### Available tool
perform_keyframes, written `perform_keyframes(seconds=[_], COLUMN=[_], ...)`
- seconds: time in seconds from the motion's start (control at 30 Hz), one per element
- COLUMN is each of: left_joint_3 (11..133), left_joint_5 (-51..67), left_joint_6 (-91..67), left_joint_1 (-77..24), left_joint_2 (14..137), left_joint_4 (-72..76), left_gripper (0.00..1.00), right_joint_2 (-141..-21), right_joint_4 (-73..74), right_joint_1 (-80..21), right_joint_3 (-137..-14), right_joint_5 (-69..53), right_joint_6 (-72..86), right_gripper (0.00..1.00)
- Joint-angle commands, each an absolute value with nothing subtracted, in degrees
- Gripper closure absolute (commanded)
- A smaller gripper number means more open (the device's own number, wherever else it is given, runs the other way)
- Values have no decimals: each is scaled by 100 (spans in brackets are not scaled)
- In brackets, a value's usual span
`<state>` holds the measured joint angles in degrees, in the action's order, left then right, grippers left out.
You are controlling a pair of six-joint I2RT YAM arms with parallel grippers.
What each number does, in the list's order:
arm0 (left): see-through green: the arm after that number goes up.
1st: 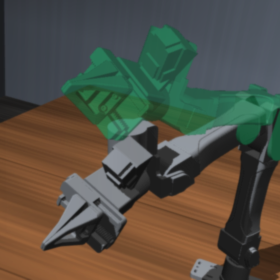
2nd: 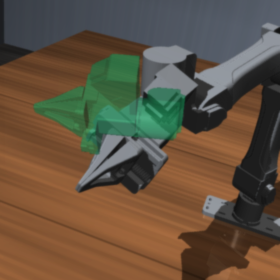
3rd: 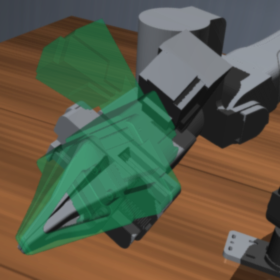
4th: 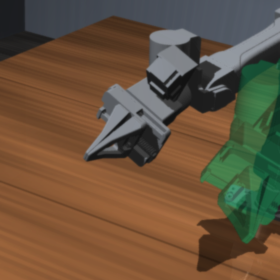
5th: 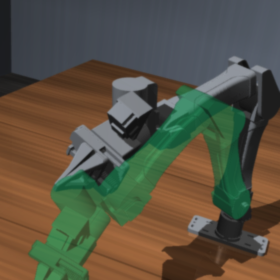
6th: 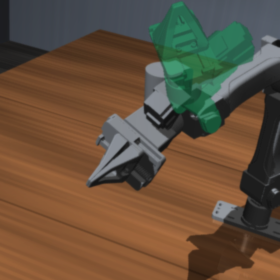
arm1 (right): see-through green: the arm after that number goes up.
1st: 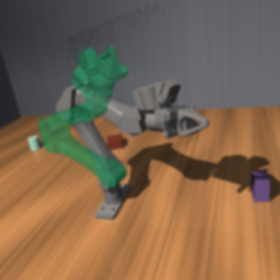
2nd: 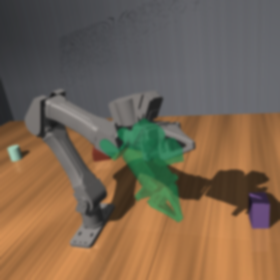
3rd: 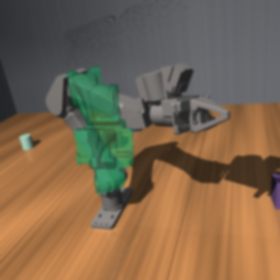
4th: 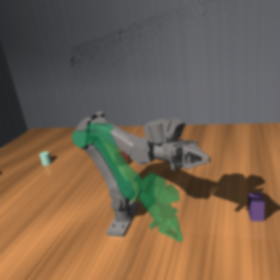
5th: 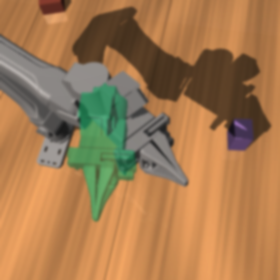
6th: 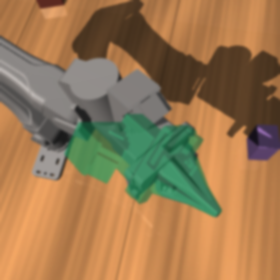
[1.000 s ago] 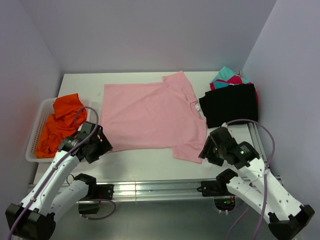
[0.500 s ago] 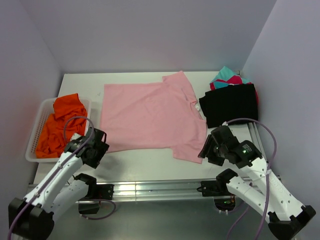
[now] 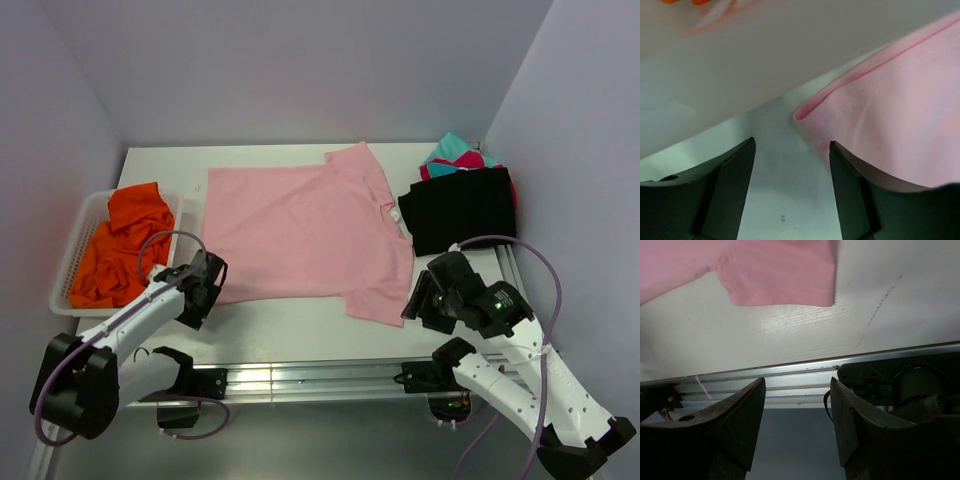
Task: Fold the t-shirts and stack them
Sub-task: Grap the side of the flattened tshirt closest away from the robot with both arms
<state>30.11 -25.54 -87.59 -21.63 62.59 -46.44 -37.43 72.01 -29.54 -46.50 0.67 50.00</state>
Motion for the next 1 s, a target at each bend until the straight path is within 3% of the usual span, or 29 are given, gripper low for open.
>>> perform_keyframes(seconds=[0.0, 0.27, 0.53, 0.97], left_joint_3=[2953, 2804, 2882, 3454], left_joint_5=[-2672, -2751, -2751, -2865], left_joint_6=[-8824, -8798, -8482, -7928], left_joint_1=[-2162, -2162, -2039, -1960], left_joint_2=[6608, 7057, 7233, 6944], left_joint_4=[-4158, -3806, -3630, -3937], left_gripper=[34, 59, 96, 100], right_joint_2=[-3683, -3700, -3832, -4341], right_joint_4=[7418, 7207, 6909, 4870], right_joint_1=[-2988, -2997, -2988, -2988], right_joint_3=[-4913, -4606, -4351, -2716], right_joint_5=[237, 105, 62, -633], right_joint_6=[4913, 4869, 4825, 4992], right_gripper=[38, 38, 38, 37])
